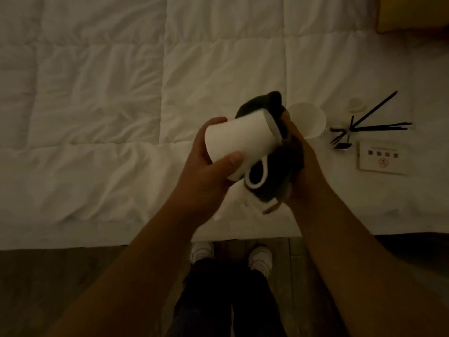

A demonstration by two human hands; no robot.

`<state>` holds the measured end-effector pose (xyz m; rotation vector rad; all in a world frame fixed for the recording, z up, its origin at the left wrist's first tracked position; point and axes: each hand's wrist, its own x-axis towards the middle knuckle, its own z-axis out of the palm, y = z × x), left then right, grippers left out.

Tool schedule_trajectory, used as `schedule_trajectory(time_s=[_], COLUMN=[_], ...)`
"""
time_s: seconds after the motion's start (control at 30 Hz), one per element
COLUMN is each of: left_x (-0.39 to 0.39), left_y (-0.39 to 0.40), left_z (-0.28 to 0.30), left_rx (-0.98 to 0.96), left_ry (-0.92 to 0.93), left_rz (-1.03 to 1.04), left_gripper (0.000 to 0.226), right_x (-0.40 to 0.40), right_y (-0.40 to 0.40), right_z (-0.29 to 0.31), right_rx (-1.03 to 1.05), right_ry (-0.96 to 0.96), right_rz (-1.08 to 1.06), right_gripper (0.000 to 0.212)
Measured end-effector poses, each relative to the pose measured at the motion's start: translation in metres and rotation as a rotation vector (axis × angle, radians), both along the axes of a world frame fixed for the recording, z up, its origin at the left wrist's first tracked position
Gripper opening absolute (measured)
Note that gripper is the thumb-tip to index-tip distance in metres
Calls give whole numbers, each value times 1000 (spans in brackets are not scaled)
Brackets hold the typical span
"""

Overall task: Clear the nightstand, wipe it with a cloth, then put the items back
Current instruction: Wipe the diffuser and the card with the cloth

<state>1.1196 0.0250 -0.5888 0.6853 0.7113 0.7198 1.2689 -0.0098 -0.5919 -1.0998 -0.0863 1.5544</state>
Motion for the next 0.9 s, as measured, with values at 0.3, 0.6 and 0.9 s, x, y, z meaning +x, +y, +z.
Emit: schedule_trajectory(time_s=[0.3, 0.6, 0.9], left_x=[36, 29, 22], left_y=[-7, -23, -10], left_z=[8, 7, -4], left_rx=[-424, -231, 171], left_ry=[-46, 348, 564], left_rz=[351, 335, 290], left_gripper=[68, 72, 62], right_x=[-55, -31, -23], right_y=[-21, -8, -23], right_z=[8, 12, 6], right_rx=[223, 142, -21], right_ry=[-530, -420, -894], right_rz=[-179, -185, 95], right_gripper=[44, 28, 23])
